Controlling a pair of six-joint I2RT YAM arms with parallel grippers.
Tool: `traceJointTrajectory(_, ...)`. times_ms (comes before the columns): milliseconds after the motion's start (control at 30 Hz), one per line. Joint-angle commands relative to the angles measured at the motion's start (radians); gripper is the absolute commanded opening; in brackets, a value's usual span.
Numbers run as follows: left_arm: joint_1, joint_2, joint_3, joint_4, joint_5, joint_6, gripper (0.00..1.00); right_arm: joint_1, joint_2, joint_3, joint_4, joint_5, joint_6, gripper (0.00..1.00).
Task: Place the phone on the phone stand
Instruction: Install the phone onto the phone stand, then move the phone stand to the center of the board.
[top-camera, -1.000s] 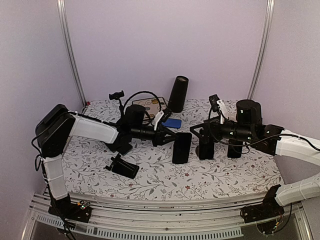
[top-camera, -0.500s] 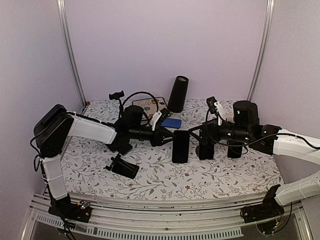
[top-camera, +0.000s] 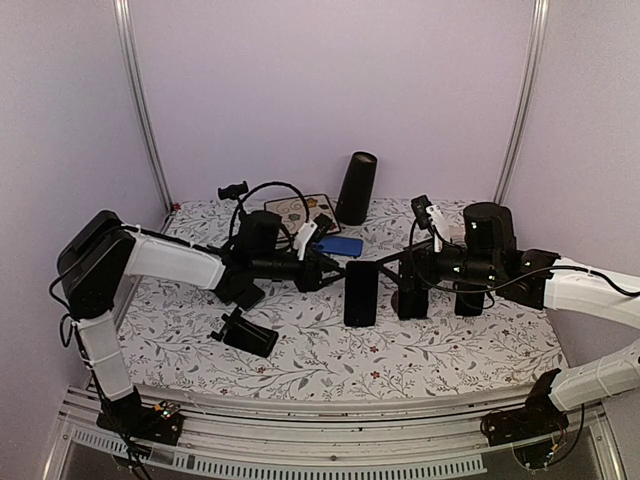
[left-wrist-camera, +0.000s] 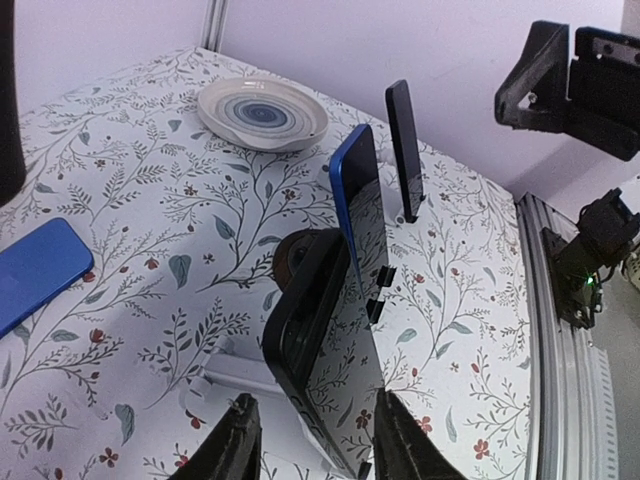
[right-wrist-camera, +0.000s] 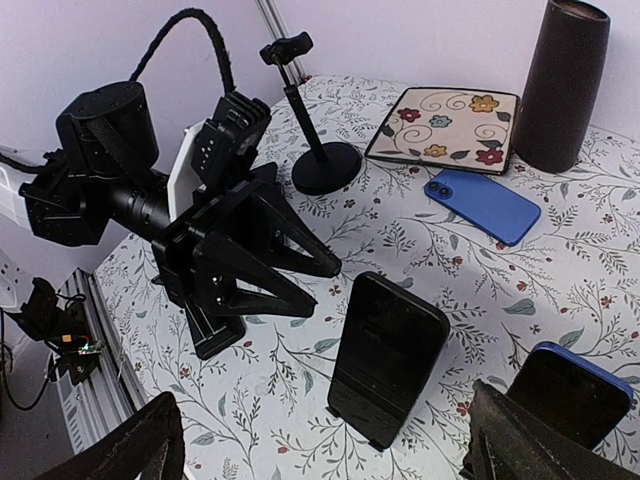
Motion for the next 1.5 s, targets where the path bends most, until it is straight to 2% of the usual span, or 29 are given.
traceJointTrajectory(0, 0.008, -0.061, -0.03, 0.006, -0.034, -0.028, 0.38, 0.002, 0.007, 0.024, -0.007, 0.021, 0.018, 0.99)
traceJointTrajectory(200, -0.014, -0.111, -0.091, 0.019, -0.1, -0.08, 0.32, 0.003, 0.02, 0.026, -0.034, 0.068, 0.038, 1.0)
traceJointTrajectory(533, -0.091, -0.208, -0.205, 0.04, -0.281, -0.203, 0.31, 0.023, 0.049, 0.018, -0.046, 0.09, 0.061, 0.96)
traceJointTrajectory(900, -0.139, -0.405, -0.323, -0.053, -0.454, -0.31, 0.32, 0.056, 0.156, 0.089, -0.084, 0.181, 0.105, 0.95)
traceJointTrajectory(1300, -0.161, -0.535, -0.391, -0.11, -0.536, -0.362, 0.32, 0.058, 0.26, 0.172, -0.13, 0.229, 0.163, 0.95)
traceJointTrajectory(1467, -0.167, -0.543, -0.379, -0.127, -0.546, -0.36, 0.32, 0.058, 0.304, 0.219, -0.149, 0.261, 0.179, 0.9)
